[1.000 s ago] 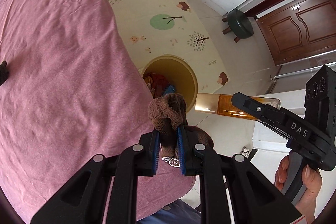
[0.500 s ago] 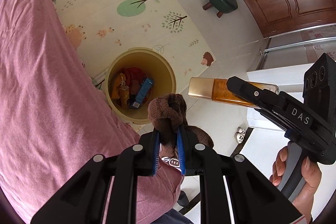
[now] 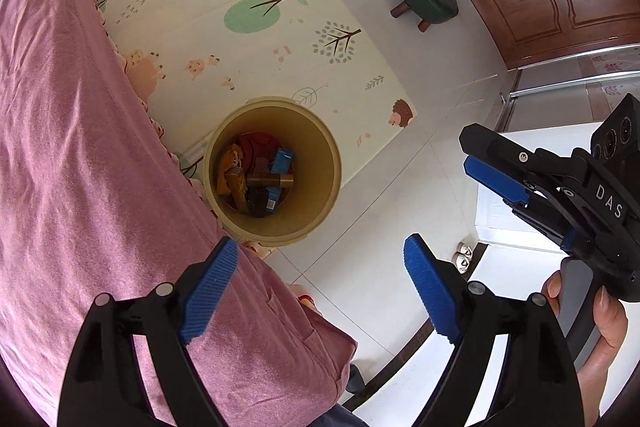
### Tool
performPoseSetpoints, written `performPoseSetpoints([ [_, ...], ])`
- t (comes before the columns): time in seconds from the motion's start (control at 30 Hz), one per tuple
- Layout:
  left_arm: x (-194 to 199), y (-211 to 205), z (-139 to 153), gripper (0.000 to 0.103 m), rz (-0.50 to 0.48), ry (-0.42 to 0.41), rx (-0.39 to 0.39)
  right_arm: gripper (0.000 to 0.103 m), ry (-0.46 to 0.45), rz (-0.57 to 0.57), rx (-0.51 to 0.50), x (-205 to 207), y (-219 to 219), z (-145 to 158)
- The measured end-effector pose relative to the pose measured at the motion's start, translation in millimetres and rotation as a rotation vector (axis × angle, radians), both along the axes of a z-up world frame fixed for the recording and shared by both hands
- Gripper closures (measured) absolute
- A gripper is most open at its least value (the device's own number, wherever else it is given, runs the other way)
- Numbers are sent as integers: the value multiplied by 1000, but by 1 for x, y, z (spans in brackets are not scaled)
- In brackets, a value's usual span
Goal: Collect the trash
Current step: 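Carry sock and bottle over the yellow bin and open both tools, then move both tools back over the bed toward the dark sock and red wrapper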
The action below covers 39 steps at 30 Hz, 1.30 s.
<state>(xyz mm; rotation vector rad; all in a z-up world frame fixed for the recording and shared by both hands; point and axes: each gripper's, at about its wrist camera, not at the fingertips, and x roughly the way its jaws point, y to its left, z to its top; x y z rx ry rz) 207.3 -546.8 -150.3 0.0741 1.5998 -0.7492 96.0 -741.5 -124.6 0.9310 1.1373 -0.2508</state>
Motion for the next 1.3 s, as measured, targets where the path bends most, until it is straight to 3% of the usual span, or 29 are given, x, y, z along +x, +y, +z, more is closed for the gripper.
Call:
performPoseSetpoints([
  [0.47,4,70,26,18,120,-52,-14,40,-19,144,7,20,71,21],
  [0.63,-1,108,36,14,155,-115,8,40,-19,210,2,28,109,27],
  [1.3,-11,369,50,13,537,-194,114,40,-57,588,36,86,344,40],
])
